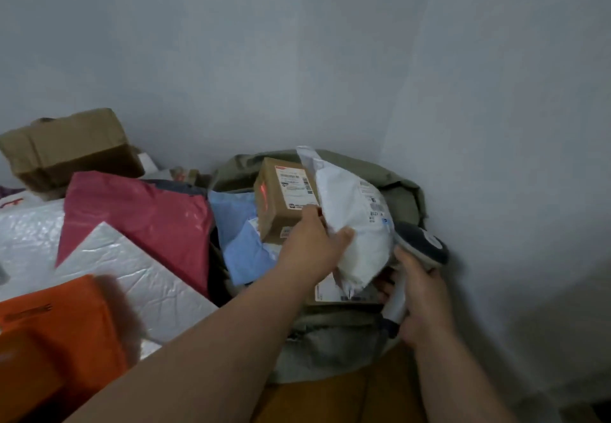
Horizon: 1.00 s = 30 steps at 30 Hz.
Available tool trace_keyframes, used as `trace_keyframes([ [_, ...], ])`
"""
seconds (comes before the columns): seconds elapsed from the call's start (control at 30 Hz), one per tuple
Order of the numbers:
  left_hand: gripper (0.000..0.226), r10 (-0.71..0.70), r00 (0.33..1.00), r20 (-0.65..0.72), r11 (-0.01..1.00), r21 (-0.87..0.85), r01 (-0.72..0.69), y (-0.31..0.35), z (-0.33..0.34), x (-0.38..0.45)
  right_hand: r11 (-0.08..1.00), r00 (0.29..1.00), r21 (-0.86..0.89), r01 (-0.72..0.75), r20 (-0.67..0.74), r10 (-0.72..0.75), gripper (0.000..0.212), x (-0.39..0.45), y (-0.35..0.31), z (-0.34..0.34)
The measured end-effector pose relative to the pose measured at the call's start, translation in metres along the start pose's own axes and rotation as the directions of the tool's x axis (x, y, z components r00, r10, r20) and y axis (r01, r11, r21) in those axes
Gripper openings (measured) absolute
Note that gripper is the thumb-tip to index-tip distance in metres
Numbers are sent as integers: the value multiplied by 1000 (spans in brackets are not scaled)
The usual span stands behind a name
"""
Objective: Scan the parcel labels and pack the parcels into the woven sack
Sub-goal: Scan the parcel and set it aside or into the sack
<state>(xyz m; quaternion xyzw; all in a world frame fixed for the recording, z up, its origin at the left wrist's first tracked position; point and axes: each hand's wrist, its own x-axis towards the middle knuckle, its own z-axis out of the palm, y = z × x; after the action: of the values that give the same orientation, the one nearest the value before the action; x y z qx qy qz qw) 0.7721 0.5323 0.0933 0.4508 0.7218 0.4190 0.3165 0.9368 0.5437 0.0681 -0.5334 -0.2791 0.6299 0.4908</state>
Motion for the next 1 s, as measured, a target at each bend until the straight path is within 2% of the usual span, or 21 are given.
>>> trace_keyframes([
  [0.1, 55, -24, 1000, -6, 993, 113, 25, -4, 17, 18, 997, 997, -12, -77, -2, 77, 41, 28, -2, -5],
  [0.2, 71, 77, 994, -72, 987, 149, -66, -7, 26, 26, 997, 996, -25, -77, 33, 77, 40, 48, 1, 3],
  [0.27, 76, 166, 986, -27, 967, 199, -158, -11, 31, 30, 997, 998, -58, -44, 42, 46, 38, 57, 4, 10],
  [0.33, 71, 188, 979, 74, 935, 292, -201, -16, 33, 35, 994, 998, -103, -22, 49, 27, 32, 66, 3, 18],
  [0.4, 67, 174, 977, 123, 857, 470, -212, -21, 33, 42, 995, 995, -99, -31, 87, 39, 38, 74, 2, 25],
  [0.47, 65, 219, 971, 94, 682, 697, -221, -22, 32, 51, 995, 991, -82, -51, 120, 61, 44, 80, 0, 33],
  [0.5, 66, 232, 969, 84, 608, 765, -212, -20, 33, 57, 994, 989, -91, -57, 129, 69, 47, 83, 1, 37],
  [0.57, 70, 186, 978, 91, 551, 815, -181, -13, 35, 68, 992, 988, -112, -65, 131, 79, 56, 88, 2, 44],
  [0.67, 79, 34, 988, 153, 552, 821, -146, -4, 35, 84, 993, 992, -97, -62, 107, 72, 62, 87, 1, 51],
  [0.73, 85, -22, 981, 190, 590, 795, -141, -3, 29, 87, 994, 994, -100, -53, 91, 63, 60, 80, 2, 50],
  [0.83, 81, 34, 979, 200, 646, 743, -174, -14, 16, 75, 991, 996, -127, -33, 72, 43, 42, 65, 7, 42],
  [1.0, 66, 153, 987, 47, 721, 678, -144, -36, -12, 34, 990, 992, -130, -55, 110, 70, 27, 26, 19, 45],
])
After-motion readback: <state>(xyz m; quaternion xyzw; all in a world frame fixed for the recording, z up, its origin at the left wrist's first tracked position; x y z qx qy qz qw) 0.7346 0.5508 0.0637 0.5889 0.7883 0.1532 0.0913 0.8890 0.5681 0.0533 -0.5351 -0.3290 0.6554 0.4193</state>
